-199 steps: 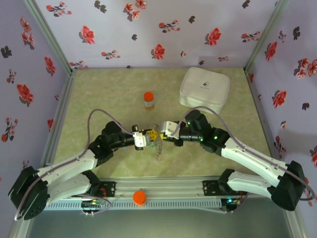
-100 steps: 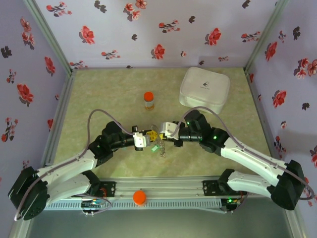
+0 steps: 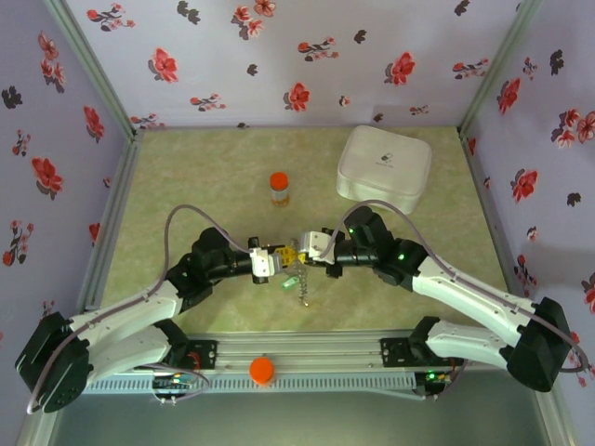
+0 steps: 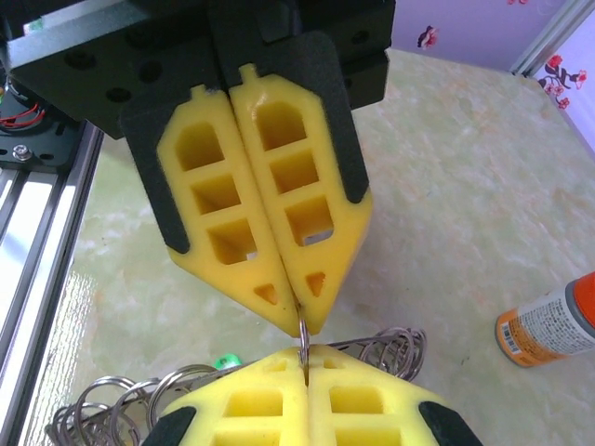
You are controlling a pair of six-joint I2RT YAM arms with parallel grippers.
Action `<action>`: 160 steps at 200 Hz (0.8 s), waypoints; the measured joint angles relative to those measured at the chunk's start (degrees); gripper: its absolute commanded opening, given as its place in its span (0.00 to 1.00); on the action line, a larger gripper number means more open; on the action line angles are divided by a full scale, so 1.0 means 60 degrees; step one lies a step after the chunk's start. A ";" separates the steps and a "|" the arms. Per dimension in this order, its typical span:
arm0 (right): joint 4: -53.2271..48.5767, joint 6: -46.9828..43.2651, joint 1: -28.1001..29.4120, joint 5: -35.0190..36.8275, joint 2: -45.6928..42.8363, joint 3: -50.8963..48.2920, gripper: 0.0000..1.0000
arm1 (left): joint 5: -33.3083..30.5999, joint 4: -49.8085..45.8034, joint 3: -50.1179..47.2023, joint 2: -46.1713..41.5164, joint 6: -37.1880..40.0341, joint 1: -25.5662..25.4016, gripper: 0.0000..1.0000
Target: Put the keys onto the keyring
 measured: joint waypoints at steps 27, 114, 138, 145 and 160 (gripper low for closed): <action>0.0098 0.0127 -0.0015 -0.0273 -0.0080 -0.0044 0.00 | 0.0007 0.0379 -0.0084 0.0000 -0.0408 -0.0025 0.19; 0.1060 0.0827 -0.0106 -0.0616 -0.0404 -0.0663 0.27 | 0.0474 0.0441 -0.0102 0.0007 -0.1166 0.0011 0.00; 0.1220 0.0765 -0.0047 -0.0506 -0.0896 -0.0907 0.26 | 0.0437 0.0455 -0.0102 0.0007 -0.1155 -0.0007 0.00; 0.1220 0.0754 -0.0058 -0.0441 -0.1071 -0.0984 0.26 | 0.0430 0.0455 -0.0102 0.0007 -0.1155 -0.0007 0.00; 0.1217 0.0696 -0.0076 -0.0306 -0.1308 -0.1075 0.29 | 0.0393 0.0455 -0.0102 0.0007 -0.1144 -0.0007 0.00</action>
